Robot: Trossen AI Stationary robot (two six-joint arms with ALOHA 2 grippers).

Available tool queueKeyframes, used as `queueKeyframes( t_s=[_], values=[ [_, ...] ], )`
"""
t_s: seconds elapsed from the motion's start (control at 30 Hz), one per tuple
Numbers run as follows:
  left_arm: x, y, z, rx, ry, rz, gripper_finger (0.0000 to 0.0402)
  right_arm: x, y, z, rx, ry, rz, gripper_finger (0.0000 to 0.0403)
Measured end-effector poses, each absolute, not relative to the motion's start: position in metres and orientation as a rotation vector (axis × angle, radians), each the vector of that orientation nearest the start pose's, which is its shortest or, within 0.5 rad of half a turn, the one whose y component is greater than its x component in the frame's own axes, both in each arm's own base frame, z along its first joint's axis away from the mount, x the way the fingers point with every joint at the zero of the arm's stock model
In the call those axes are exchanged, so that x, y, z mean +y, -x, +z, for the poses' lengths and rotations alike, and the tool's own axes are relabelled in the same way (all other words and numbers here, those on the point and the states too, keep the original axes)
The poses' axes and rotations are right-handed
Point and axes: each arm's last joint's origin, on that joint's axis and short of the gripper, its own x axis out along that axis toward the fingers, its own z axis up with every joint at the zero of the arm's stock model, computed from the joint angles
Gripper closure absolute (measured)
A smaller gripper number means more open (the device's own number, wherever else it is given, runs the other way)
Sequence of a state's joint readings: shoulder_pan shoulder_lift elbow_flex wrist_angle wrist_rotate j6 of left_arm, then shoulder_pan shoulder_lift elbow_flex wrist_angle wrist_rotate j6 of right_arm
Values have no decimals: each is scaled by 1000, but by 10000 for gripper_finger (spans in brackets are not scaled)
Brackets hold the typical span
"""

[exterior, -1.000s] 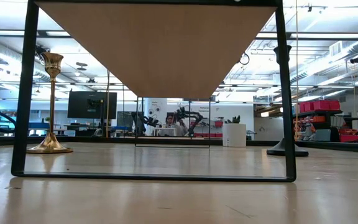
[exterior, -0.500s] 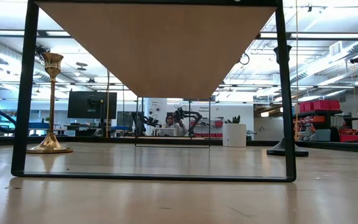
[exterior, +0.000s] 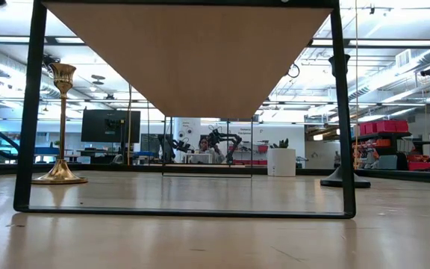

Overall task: Pick & Place candle stick holders
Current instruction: Put the top gold candle holder on the shelf aligned with the other gold candle holder

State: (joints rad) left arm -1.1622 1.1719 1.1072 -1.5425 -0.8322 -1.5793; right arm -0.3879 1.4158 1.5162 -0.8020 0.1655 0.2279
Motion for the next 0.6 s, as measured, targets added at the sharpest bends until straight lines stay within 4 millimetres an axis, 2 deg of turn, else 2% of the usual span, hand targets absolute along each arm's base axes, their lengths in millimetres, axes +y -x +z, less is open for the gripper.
queueKeyframes(
  t_s=[0.27, 0.43, 0.6],
  values=[
    [-127, -81, 253, 620, 268, 389, 259, -106, -273, 389, 614, -278, -576, 355],
    [-127, -85, 224, 564, 231, 351, 259, -105, -273, 389, 614, -277, -574, 355],
    [-121, -89, 200, 525, 258, 392, 259, -105, -273, 389, 613, -277, -574, 355]
  ],
)
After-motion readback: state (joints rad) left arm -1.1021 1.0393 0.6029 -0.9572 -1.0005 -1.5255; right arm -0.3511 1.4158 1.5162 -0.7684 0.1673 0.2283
